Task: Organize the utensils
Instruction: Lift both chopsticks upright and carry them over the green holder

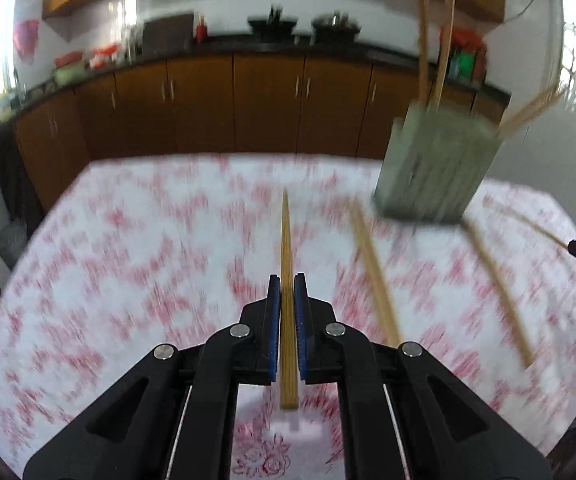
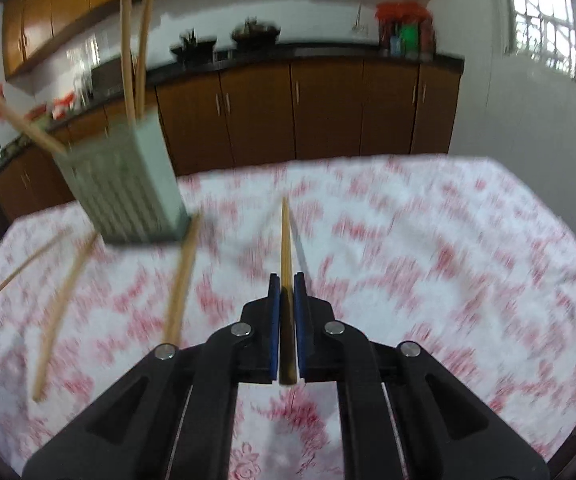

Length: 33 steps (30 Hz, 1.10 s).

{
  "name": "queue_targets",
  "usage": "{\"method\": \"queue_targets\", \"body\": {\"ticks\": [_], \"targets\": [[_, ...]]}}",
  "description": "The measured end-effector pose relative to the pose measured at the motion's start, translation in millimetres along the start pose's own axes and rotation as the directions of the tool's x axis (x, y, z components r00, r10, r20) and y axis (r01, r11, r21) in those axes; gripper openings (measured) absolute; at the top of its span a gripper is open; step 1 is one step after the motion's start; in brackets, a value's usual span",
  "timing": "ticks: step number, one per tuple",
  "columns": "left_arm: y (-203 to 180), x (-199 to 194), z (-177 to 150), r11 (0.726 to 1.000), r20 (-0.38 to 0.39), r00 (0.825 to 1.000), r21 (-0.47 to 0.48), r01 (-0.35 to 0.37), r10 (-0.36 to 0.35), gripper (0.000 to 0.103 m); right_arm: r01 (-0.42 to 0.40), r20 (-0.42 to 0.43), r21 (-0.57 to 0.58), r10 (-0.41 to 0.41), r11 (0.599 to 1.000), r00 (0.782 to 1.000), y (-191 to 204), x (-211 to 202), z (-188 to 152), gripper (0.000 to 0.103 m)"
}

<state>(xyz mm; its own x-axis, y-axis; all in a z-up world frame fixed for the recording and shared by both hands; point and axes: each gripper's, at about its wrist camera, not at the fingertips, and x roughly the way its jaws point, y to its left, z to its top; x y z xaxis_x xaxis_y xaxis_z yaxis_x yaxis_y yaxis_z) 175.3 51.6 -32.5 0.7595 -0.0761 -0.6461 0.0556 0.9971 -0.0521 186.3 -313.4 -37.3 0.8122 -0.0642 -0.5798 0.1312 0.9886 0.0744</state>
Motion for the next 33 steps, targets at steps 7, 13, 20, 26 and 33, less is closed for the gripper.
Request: {"method": "queue_targets", "body": {"ticks": [7,13,20,26,33], "targets": [[7.4,-38.9,49.9,0.998,0.136,0.990,-0.038,0.052,-0.046,0.008,-0.026,0.136,0.018,0.023,1.000,0.990,-0.2,-36.6,40.9,0.008],[3.3,-64.0,74.2,0.995,0.193,0.977,-0.013,0.099,-0.095,0.008,-0.103,0.231,0.017,0.097,0.995,0.968,7.7,-71.7,71.4,0.008],[-20.1,-98.3,98.3,0.983,0.260,0.948,0.041,0.181,-0.185,0.008,-0.265,0.311,-0.009,0.255,0.964,0.916,19.7,-114.8,104.8,0.008],[-44.4,-119.3,116.2,0.974,0.360,0.905,0.070,0.213,-0.224,0.008,-0.349,0.348,-0.039,0.340,0.936,0.874,32.5,-134.8,124.5,0.008],[-71.2,-120.3,154.6,0.974,0.505,0.837,0.035,0.223,-0.210,0.008,-0.312,0.348,-0.085,0.321,0.946,0.881,56.5,-120.9,144.9,0.008]]}}
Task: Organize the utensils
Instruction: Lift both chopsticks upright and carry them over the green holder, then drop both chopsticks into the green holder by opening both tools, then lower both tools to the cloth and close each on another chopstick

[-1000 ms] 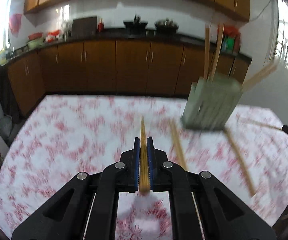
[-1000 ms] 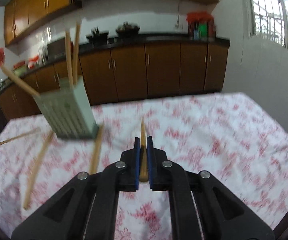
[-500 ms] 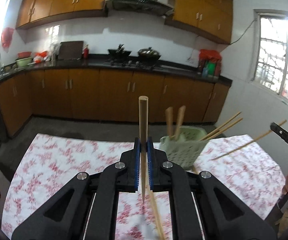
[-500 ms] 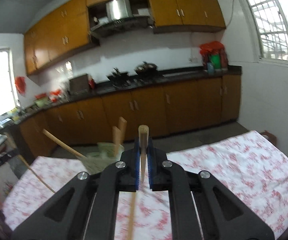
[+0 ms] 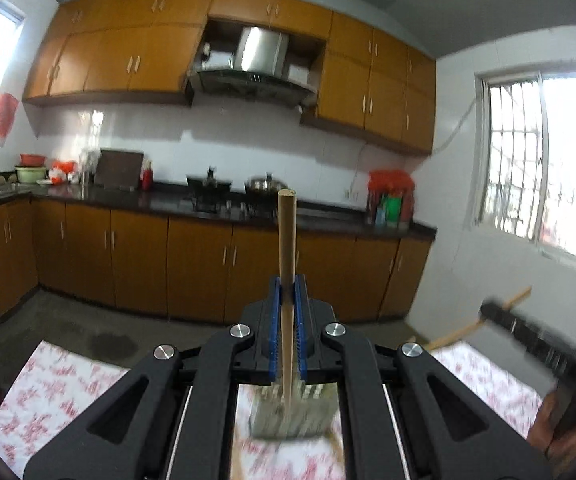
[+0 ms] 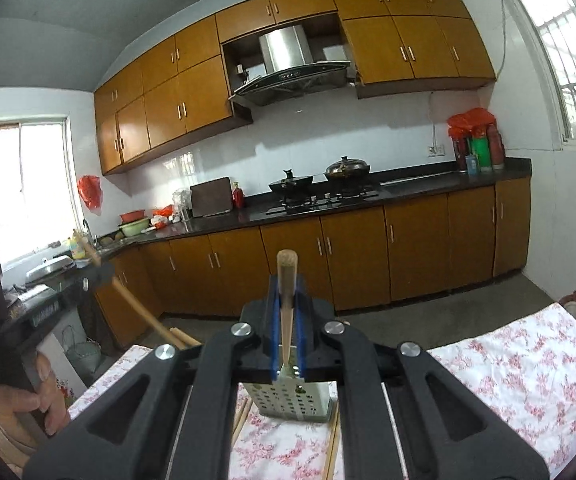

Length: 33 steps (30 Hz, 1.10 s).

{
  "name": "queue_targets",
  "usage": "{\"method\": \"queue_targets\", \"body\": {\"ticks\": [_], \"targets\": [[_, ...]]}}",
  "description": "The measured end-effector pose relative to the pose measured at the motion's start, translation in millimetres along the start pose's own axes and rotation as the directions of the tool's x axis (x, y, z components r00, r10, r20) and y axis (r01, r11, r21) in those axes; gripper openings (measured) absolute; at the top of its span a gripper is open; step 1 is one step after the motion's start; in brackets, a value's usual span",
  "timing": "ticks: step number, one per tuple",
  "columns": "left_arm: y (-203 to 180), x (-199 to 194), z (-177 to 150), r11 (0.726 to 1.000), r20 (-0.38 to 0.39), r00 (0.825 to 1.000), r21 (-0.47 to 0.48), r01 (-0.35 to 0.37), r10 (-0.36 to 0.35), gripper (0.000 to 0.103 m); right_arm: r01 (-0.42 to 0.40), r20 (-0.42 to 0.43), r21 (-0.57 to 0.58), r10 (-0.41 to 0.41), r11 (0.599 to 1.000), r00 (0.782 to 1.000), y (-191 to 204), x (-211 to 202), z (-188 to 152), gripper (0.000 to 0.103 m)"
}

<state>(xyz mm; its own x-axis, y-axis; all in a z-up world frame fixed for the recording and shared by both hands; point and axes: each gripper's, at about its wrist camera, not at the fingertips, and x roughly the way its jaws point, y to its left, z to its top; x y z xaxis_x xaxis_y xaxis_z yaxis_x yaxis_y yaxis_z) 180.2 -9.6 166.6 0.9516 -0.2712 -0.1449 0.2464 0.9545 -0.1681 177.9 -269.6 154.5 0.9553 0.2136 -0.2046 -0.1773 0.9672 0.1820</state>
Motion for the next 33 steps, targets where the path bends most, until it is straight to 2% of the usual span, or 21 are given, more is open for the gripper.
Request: {"method": "queue_targets", "body": {"ticks": [3,7,9,13,14,18,21,23,25,29,31,33], "targets": [[-9.0,16.4,3.3,0.999,0.062,0.998,0.005,-0.032,0.031,0.008,0.021,-0.037,-0.020,-0.022,1.000,0.999,0.3,20.5,-1.5,0.008],[-14.9,40.9,-13.1,0.998,0.079,0.995,0.015,-0.056,0.054,0.008,0.017,-0.101,0.028,-0.015,0.999,0.995,-10.3,48.5,-11.7,0.008],[-16.8,52.3,-24.2,0.997,0.078,0.995,0.031,-0.066,0.063,0.008,0.019,-0.123,0.045,-0.013,0.999,0.992,-13.1,59.2,-16.4,0.008],[-12.2,71.2,-46.6,0.999,0.008,0.999,0.003,-0.048,0.048,0.008,0.016,-0.164,0.056,-0.006,0.998,0.986,-14.1,74.1,-26.9,0.009],[-9.0,74.1,-50.0,0.999,-0.011,0.999,-0.013,-0.046,0.046,0.008,0.018,-0.164,0.058,-0.008,0.998,0.986,-13.2,73.9,-28.6,0.011],[2.2,72.8,-51.9,0.997,-0.039,0.998,-0.047,-0.053,0.051,0.009,0.026,-0.138,0.061,-0.018,0.998,0.990,-13.9,68.1,-26.4,0.030],[9.4,60.7,-46.8,0.996,-0.032,0.998,-0.069,-0.049,0.047,0.009,0.035,-0.106,0.069,-0.028,0.997,0.994,-16.4,53.8,-22.5,0.030],[11.7,50.4,-42.3,0.996,-0.020,0.999,-0.082,-0.044,0.043,0.012,0.049,-0.088,0.080,-0.042,0.996,0.995,-20.1,42.7,-21.0,0.030],[16.7,35.4,-38.0,0.994,-0.002,0.999,-0.096,-0.045,0.045,0.027,0.077,-0.079,0.099,-0.069,0.992,0.994,-27.3,30.2,-23.2,0.030],[26.7,11.3,-35.0,0.992,-0.005,0.998,-0.107,-0.066,0.065,0.029,0.172,-0.134,0.112,-0.157,0.979,0.979,-51.4,15.6,-49.5,0.030],[35.0,1.4,-41.7,0.990,-0.028,0.996,-0.102,-0.093,0.090,0.031,0.209,-0.213,0.116,-0.181,0.971,0.960,-63.4,20.8,-74.2,0.030],[43.3,-7.7,-56.4,0.987,-0.068,0.990,-0.085,-0.133,0.127,0.031,0.231,-0.335,0.114,-0.182,0.966,0.925,-72.5,36.2,-112.5,0.029]]}}
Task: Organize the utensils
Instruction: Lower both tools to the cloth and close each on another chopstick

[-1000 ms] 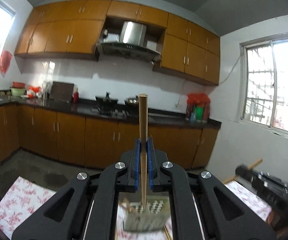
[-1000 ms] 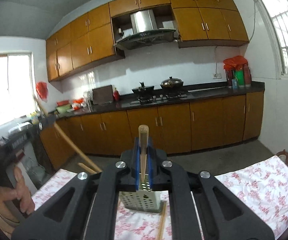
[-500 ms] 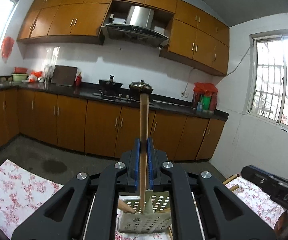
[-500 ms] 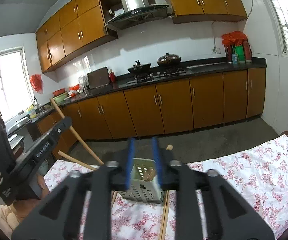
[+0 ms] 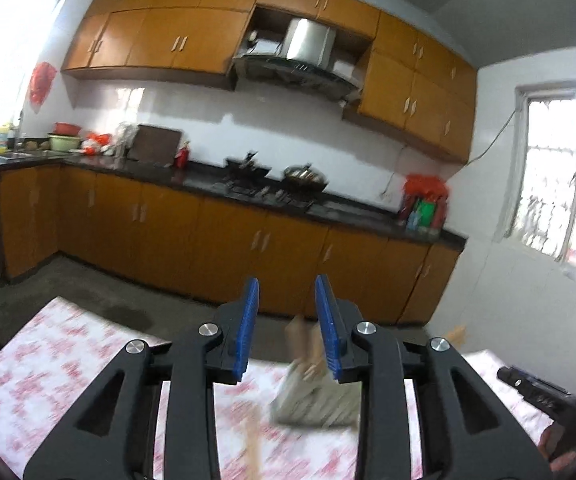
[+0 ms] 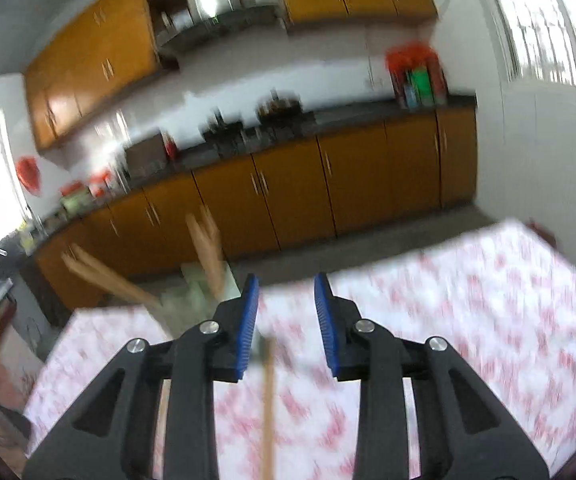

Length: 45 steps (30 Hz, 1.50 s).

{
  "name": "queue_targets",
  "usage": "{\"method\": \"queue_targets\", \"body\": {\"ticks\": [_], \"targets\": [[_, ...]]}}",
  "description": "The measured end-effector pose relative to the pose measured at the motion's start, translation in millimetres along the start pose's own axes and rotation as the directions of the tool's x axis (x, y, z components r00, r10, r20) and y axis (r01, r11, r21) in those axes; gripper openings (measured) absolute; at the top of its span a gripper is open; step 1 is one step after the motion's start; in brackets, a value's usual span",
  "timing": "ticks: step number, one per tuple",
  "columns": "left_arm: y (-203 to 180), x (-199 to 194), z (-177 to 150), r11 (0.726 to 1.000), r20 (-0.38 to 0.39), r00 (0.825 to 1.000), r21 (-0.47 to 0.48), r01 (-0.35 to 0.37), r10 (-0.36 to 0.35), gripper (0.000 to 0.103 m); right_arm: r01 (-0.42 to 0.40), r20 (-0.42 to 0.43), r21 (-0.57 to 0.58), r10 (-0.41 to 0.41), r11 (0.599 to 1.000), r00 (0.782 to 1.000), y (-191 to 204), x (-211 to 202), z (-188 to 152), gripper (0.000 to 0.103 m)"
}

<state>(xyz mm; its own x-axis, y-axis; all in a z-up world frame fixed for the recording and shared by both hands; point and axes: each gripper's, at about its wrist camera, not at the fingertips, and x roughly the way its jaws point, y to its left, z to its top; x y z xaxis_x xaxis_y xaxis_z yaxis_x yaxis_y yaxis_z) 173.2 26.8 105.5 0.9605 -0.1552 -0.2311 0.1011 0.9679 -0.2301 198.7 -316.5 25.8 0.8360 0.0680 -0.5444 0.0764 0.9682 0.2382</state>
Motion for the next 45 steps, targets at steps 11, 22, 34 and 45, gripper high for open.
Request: {"method": "queue_targets", "body": {"ticks": [11,22,34,45], "targets": [[57.0,32.0,-133.7,0.992,-0.459,0.880,0.021,-0.121,0.117,0.030,-0.089,-0.372,-0.031,0.072,0.996,0.926,30.8,88.3,-120.6,0.009],[37.3,50.7,-173.9,0.999,-0.560,0.828,0.023,-0.025,0.034,0.027,0.027,-0.333,-0.168,-0.083,0.985,0.939,41.8,91.0,-124.3,0.009],[15.5,67.0,-202.6,0.996,-0.638,0.770,0.081,0.036,0.024,0.015,0.077,-0.314,-0.124,-0.113,0.989,0.943,13.0,94.8,-116.6,0.008],[17.8,74.1,-200.4,0.991,-0.616,0.783,0.132,-0.007,0.087,0.008,0.077,-0.283,-0.203,-0.134,0.976,0.950,22.3,92.0,-122.5,0.009]]}}
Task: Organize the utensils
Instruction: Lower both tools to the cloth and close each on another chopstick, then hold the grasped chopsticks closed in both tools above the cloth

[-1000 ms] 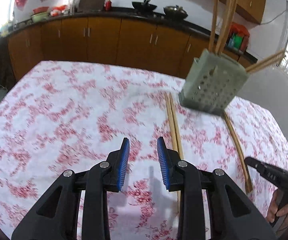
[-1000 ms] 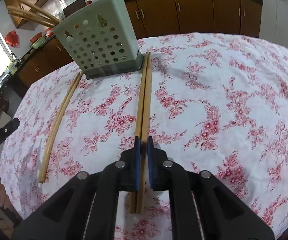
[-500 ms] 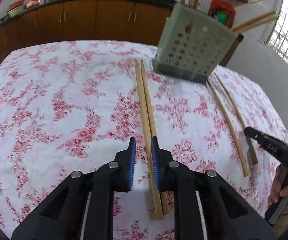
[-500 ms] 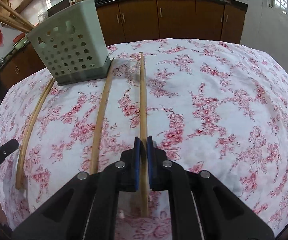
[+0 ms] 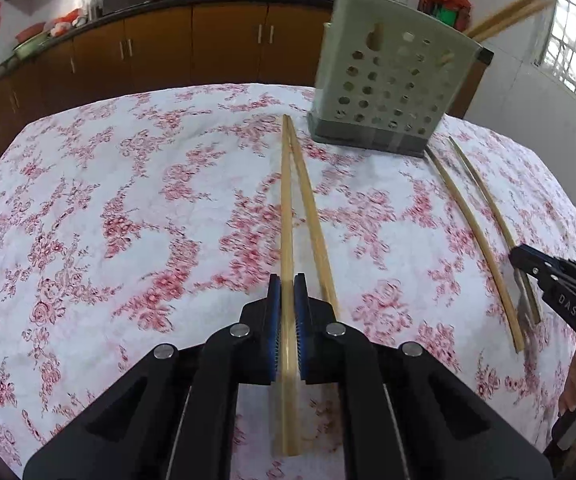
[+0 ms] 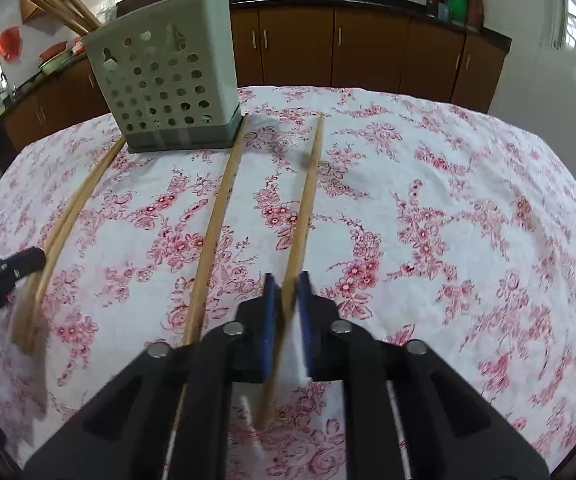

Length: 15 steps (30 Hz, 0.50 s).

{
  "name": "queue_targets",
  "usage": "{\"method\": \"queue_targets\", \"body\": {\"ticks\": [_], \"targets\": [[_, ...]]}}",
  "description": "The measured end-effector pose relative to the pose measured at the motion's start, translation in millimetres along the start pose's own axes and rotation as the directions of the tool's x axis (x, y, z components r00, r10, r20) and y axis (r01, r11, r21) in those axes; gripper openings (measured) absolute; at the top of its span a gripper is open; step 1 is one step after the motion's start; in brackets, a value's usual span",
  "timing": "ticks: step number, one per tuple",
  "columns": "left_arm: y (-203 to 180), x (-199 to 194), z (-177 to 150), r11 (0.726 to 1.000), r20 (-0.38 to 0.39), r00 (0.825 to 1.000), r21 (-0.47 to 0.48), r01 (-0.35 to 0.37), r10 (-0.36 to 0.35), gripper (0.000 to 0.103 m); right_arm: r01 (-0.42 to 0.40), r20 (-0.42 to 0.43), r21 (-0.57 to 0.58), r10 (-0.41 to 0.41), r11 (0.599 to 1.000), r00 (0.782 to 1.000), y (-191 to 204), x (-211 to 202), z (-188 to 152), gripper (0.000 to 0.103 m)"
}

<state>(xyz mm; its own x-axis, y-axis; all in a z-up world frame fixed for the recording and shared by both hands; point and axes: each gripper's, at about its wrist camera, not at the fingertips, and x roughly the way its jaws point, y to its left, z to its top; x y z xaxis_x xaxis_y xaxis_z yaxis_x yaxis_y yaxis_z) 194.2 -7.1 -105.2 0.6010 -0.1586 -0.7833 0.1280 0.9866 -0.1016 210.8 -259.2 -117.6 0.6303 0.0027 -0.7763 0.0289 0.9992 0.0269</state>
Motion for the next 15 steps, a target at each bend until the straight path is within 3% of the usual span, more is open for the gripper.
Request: {"method": "queue_targets", "body": {"ticks": [7,15], "targets": [[50.7,-0.6,11.0,0.989,0.016,0.996,-0.119,-0.088,0.091,0.008,0.077,0.021,0.057,-0.078,0.995,0.997,-31.6,6.4,8.3,0.009],[53.9,-1.7,10.1,0.987,0.033,0.995,-0.133,-0.086,0.091,0.009,0.068,0.029,0.071,-0.071,0.995,0.997,-35.8,7.0,6.3,0.010]]}}
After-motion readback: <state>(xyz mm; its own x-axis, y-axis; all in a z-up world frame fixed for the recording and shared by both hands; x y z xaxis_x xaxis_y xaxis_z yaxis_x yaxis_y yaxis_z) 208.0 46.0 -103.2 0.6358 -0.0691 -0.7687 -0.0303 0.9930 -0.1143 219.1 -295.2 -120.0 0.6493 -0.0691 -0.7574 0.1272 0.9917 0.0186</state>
